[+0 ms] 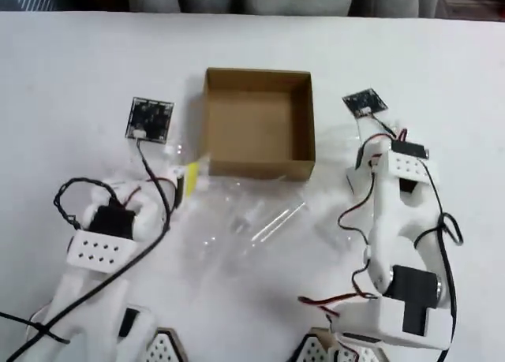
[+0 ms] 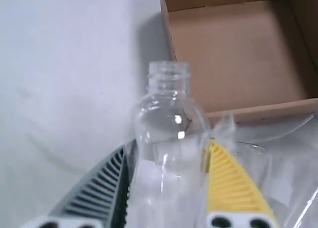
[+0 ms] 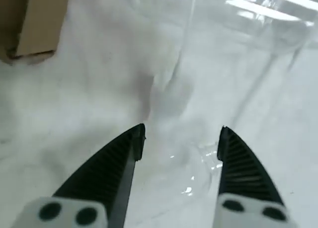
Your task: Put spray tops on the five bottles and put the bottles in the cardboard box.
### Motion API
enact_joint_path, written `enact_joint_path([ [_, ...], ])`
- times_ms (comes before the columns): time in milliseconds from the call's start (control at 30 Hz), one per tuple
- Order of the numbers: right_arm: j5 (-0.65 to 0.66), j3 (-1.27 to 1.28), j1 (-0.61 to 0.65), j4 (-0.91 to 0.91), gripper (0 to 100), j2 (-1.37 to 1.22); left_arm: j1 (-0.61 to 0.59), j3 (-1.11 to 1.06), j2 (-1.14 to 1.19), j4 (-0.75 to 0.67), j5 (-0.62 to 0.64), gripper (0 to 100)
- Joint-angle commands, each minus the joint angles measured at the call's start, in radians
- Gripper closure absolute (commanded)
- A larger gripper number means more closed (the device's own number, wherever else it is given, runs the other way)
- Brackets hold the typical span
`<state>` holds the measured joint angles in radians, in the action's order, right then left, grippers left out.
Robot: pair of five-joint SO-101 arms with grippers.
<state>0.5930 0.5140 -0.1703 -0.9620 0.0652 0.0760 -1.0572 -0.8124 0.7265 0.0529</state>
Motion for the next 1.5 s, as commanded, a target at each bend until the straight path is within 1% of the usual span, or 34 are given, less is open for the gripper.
enact_joint_path([
  [0,-0.006,-0.006,0.027,0.07,80.0,-0.01,0.01,0.003,-0.033,-0.034,0.0,95],
  [133,-0.008,-0.008,0.048,0.14,80.6,-0.107,0.01,0.003,-0.035,-0.034,0.0,95],
  [167,-0.012,-0.008,0.048,0.147,82.5,-0.124,0.01,0.003,-0.035,-0.034,0.0,95],
  [200,-0.012,-0.014,0.048,0.145,86.2,-0.137,0.01,0.003,-0.035,-0.034,0.0,95],
  [267,-0.014,-0.043,0.044,0.122,97.0,-0.142,0.01,0.003,-0.033,-0.034,0.0,95],
  [300,-0.014,-0.06,0.03,0.099,99.5,-0.142,0.01,0.003,-0.031,-0.034,0.0,95],
  [367,-0.014,-0.117,-0.005,0.025,96.1,-0.14,0.01,0.003,-0.031,-0.034,0.0,95],
  [433,-0.014,-0.203,-0.05,-0.065,98.6,-0.14,0.01,0.003,-0.031,-0.034,0.0,95],
  [467,-0.014,-0.25,-0.079,-0.116,98.3,-0.14,0.01,0.003,-0.031,-0.034,0.0,95],
  [567,-0.006,-0.402,-0.176,-0.278,98.2,-0.14,0.01,0.003,-0.031,-0.034,0.0,95],
  [667,0.0,-0.531,-0.298,-0.41,98.2,-0.14,0.01,0.003,-0.031,-0.034,0.0,95],
  [733,0.08,-0.582,-0.378,-0.463,98.2,-0.14,0.01,0.003,-0.031,-0.034,0.0,95],
  [900,0.381,-0.592,-0.552,-0.495,98.2,-0.153,0.01,0.003,-0.031,-0.034,0.0,95],
  [1033,0.649,-0.523,-0.667,-0.424,97.6,-0.194,0.01,0.003,-0.031,-0.034,0.0,95],
  [1100,0.749,-0.485,-0.697,-0.372,94.2,-0.232,0.01,0.003,-0.031,-0.034,0.0,95],
  [1200,0.806,-0.463,-0.722,-0.289,84.3,-0.303,0.01,0.002,-0.031,-0.034,0.0,95],
  [1300,0.815,-0.465,-0.733,-0.217,76.9,-0.358,0.01,0.0,-0.031,-0.034,0.0,95],
  [1367,0.812,-0.466,-0.734,-0.197,77.6,-0.36,0.01,-0.003,-0.031,-0.032,0.0,95],
  [1467,0.798,-0.465,-0.742,-0.216,82.9,-0.326,0.01,-0.015,-0.038,-0.034,0.0,95],
])
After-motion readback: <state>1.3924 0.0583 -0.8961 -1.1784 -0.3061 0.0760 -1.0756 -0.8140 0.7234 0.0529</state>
